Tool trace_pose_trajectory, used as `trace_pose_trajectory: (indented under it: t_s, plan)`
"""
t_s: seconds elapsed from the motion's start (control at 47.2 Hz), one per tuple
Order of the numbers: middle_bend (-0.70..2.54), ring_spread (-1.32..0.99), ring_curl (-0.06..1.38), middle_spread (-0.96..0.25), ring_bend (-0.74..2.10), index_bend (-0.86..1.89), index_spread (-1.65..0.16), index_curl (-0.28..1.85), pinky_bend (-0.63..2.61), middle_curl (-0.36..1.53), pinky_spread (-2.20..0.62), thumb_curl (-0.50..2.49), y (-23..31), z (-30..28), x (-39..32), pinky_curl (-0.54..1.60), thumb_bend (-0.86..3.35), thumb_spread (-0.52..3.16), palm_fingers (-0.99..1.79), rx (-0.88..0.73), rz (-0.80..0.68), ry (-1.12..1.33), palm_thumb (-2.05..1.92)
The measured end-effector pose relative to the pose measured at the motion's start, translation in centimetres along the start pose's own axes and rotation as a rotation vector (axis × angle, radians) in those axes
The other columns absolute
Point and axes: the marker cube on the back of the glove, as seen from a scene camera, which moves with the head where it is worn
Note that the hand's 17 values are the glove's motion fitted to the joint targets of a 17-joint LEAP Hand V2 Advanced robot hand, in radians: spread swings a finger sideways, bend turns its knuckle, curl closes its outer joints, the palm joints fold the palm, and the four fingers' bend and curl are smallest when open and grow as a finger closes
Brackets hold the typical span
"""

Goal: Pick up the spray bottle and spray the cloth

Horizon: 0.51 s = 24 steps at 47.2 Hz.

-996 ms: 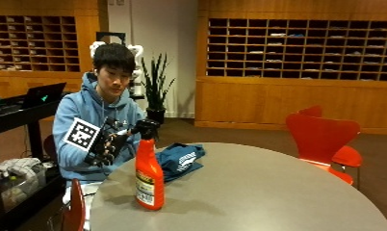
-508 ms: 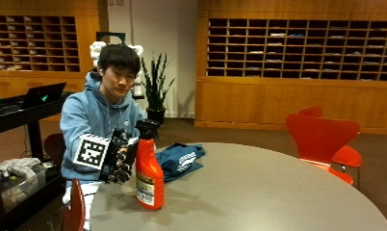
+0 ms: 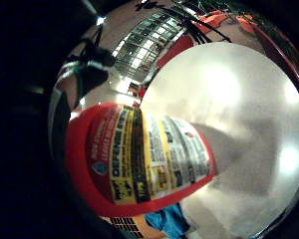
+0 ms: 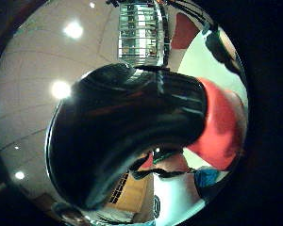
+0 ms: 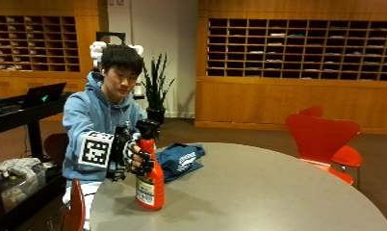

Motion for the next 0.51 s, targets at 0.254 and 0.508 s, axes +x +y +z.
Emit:
trace_pose_trajectory:
  t_s: [0.254,0.508]
  plan:
    - [0.37,-0.1,0.33,-0.09,0.52,0.23,-0.21,0.34,0.18,0.39,0.04,0.43,-0.6,0.2,-1.1,0.28,0.03,0.96,1.09,-0.039,0.016,0.021,0.82]
    - [0.32,-0.12,0.35,-0.11,0.47,0.18,-0.22,0.38,0.18,0.4,0.01,0.54,-1.2,0.2,-1.3,0.29,-0.01,0.73,1.14,-0.031,0.004,0.028,0.94]
